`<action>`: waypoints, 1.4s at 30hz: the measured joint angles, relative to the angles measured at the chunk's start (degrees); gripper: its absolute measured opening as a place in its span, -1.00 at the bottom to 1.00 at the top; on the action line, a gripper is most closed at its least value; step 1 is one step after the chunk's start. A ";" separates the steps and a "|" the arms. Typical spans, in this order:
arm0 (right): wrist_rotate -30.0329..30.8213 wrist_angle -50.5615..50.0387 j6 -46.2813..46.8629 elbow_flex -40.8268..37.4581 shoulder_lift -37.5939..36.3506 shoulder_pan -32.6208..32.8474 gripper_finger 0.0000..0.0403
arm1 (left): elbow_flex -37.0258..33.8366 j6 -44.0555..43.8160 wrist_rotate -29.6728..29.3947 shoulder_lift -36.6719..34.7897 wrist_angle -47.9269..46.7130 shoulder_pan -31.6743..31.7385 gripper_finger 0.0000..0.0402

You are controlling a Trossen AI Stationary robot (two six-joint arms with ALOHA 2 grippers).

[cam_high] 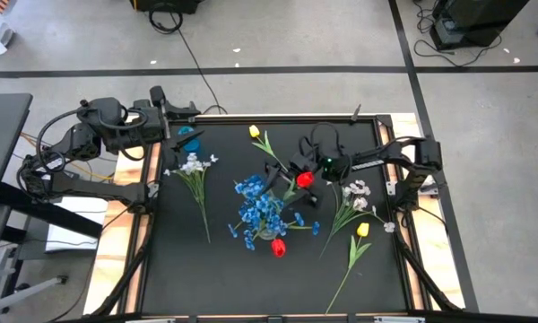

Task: Sort flowers into vase by color
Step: Put the red flower into the transparent vase

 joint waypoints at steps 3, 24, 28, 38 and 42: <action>-1.28 -2.52 0.12 0.51 -0.46 -0.15 0.67 | 0.00 0.00 0.00 0.00 0.00 0.00 0.07; 0.24 -5.57 2.74 5.90 -0.57 3.64 0.65 | 0.00 0.00 0.02 0.02 0.00 0.00 0.07; -0.29 -5.34 3.32 5.90 -0.57 3.13 0.65 | 0.00 0.00 0.02 0.02 0.00 0.00 0.07; -8.69 -17.51 16.45 5.92 -0.48 3.94 0.65 | 0.00 0.00 0.02 0.02 0.00 0.00 0.07; -8.29 -8.04 22.97 5.92 -0.51 3.43 0.65 | 0.01 0.00 0.01 0.02 0.00 0.01 0.07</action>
